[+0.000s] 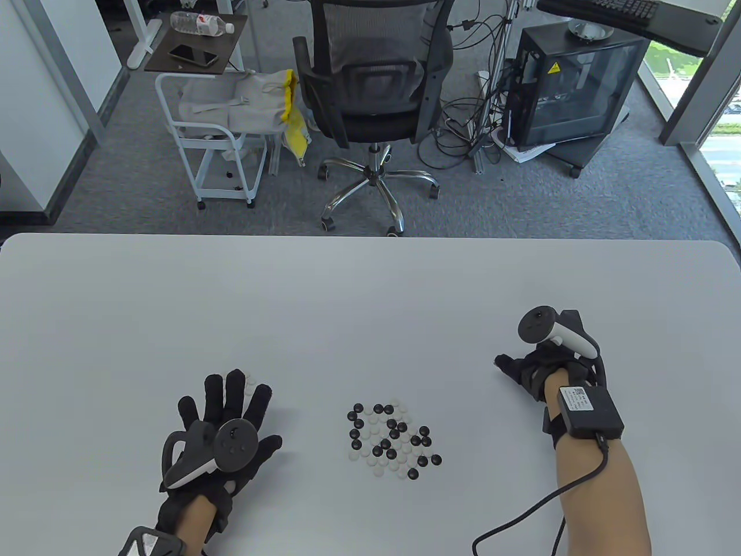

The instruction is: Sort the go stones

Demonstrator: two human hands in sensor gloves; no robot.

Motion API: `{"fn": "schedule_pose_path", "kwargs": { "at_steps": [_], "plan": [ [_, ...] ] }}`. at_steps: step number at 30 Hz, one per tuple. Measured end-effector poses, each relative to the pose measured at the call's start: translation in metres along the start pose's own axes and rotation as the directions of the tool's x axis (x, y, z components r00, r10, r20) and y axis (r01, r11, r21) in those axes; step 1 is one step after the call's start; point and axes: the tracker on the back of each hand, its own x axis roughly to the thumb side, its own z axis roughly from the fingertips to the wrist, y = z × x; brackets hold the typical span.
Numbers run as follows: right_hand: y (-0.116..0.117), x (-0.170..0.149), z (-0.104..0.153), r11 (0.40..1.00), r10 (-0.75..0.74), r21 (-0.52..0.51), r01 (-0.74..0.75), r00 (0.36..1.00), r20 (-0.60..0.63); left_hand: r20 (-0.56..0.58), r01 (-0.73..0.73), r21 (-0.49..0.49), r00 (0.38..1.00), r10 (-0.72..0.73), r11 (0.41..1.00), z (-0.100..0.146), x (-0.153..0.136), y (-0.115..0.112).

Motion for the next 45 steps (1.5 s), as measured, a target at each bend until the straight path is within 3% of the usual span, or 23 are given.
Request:
{"fn": "schedule_pose_path", "kwargs": {
  "at_steps": [5, 9, 15, 21, 30, 37, 45],
  "plan": [
    [0.003, 0.036, 0.011, 0.995, 0.087, 0.044, -0.095, 0.985, 0.150, 0.000, 0.001, -0.004, 1.000, -0.001, 1.000, 0.000, 0.000, 0.000],
    [0.022, 0.072, 0.023, 0.972, 0.166, 0.116, -0.206, 0.944, 0.286, -0.001, -0.004, -0.003, 1.000, 0.004, 1.000, 0.000, -0.001, 0.000],
    [0.050, 0.115, 0.038, 0.934, 0.237, 0.141, -0.327, 0.866, 0.439, -0.003, -0.003, -0.007, 1.000, 0.003, 1.000, -0.001, 0.000, -0.001],
    [0.076, 0.134, 0.037, 0.905, 0.258, 0.179, -0.385, 0.833, 0.490, 0.001, -0.002, 0.004, 1.000, 0.002, 1.000, 0.000, 0.001, 0.001],
    [0.088, 0.122, 0.028, 0.920, 0.222, 0.184, -0.347, 0.845, 0.486, -0.004, -0.010, 0.002, 1.000, 0.010, 1.000, 0.001, 0.000, 0.001],
    [0.047, 0.068, 0.014, 0.966, 0.178, 0.138, -0.219, 0.949, 0.259, -0.009, -0.014, 0.001, 1.000, 0.014, 1.000, 0.001, -0.001, 0.001],
    [0.023, 0.018, 0.010, 0.992, 0.104, 0.066, -0.110, 0.991, 0.088, -0.016, -0.018, -0.010, 1.000, 0.017, 1.000, 0.001, -0.003, 0.001]
  ]
}}
